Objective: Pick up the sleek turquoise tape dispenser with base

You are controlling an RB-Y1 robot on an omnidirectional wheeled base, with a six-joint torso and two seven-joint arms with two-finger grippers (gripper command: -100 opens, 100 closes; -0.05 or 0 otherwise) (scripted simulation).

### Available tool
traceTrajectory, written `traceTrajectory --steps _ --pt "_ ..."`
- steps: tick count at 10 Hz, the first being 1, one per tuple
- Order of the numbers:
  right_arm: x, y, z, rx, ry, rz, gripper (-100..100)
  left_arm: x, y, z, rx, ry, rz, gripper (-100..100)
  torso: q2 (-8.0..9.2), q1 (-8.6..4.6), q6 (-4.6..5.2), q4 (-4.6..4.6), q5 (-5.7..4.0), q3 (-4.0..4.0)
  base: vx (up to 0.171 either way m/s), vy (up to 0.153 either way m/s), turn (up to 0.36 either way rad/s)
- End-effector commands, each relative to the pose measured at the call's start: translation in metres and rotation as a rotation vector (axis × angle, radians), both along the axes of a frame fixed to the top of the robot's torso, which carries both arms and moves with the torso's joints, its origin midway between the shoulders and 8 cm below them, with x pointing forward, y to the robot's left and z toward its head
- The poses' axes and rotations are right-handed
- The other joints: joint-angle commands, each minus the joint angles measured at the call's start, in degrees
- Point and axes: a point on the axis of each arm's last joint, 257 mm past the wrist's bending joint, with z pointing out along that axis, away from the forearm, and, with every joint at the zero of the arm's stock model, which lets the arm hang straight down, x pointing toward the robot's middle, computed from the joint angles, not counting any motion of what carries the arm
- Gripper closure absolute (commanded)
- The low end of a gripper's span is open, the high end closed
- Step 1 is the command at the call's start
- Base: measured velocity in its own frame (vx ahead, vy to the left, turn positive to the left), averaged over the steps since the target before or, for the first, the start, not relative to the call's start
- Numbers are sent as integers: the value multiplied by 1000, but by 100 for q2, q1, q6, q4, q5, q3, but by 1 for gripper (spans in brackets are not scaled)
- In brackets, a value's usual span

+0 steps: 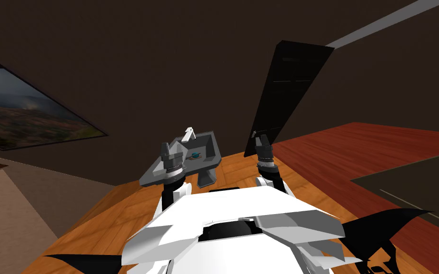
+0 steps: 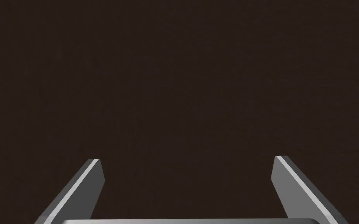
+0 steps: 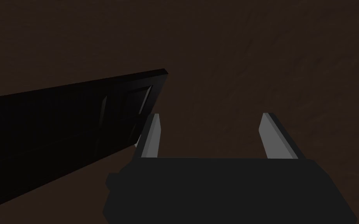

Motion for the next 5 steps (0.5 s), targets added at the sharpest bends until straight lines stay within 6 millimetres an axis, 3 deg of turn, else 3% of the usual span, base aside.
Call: traceTrajectory --steps 1,5 --pt "0 0 0 0 0 0 0 5 -2 -3 25 21 -17 -100 0 0 0 0 0 0 -4 -2 14" --pt "0 0 0 0 0 0 0 29 0 -16 79 115 -57 -100 2 0 0 0 0 1 -8 -5 30"
